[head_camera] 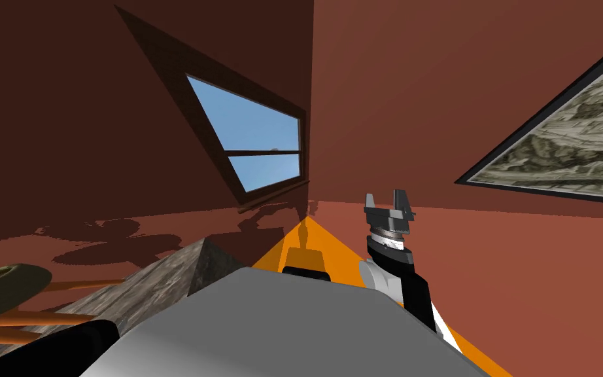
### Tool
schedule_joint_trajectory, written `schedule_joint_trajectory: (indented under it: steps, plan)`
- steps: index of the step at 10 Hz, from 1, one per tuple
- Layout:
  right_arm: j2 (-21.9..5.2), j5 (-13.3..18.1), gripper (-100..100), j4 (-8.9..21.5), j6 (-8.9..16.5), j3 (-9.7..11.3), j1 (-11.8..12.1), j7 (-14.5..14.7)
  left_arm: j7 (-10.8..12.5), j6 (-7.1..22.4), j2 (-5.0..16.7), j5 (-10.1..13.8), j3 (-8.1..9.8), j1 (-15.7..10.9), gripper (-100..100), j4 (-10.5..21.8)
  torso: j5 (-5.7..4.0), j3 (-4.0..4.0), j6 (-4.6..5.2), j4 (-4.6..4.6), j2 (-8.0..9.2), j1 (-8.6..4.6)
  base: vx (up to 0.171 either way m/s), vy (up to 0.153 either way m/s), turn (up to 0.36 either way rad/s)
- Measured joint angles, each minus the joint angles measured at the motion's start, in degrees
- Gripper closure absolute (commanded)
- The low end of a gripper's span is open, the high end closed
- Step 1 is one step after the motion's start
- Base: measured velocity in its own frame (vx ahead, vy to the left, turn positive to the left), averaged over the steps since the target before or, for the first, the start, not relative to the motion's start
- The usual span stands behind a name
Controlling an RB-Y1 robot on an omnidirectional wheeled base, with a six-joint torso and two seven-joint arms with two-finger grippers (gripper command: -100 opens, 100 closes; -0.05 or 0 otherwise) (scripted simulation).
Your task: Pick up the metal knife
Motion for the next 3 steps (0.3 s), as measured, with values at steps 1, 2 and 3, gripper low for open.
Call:
schedule_joint_trajectory:
  steps: [1, 2, 3]
  plan:
    - [0.00, 0.00, 0, 0.00, 0.00, 0.00, 0.00, 0.00, 0.30, -0.74, 1.07, 0.25, 0.89, 0.66, 100, 0.52, -0.02, 0.01, 0.01, 0.01, 0.02, -0.07, -0.019, -0.034, 0.069]
    - [0.00, 0.00, 0, 0.00, 0.00, 0.00, -0.01, 0.00, 0.55, -1.66, 1.94, 0.44, 1.57, 1.05, 100, 1.15, -0.01, 0.02, 0.03, 0.01, 0.03, -0.08, -0.009, -0.013, 0.010]
    - [0.00, 0.00, 0, 0.00, 0.00, 0.00, -0.01, 0.00, 0.59, -1.86, 2.03, 0.45, 1.66, 1.09, 0, 1.24, 0.03, 0.01, 0.03, 0.01, 0.01, -0.01, 0.000, 0.000, 0.000]
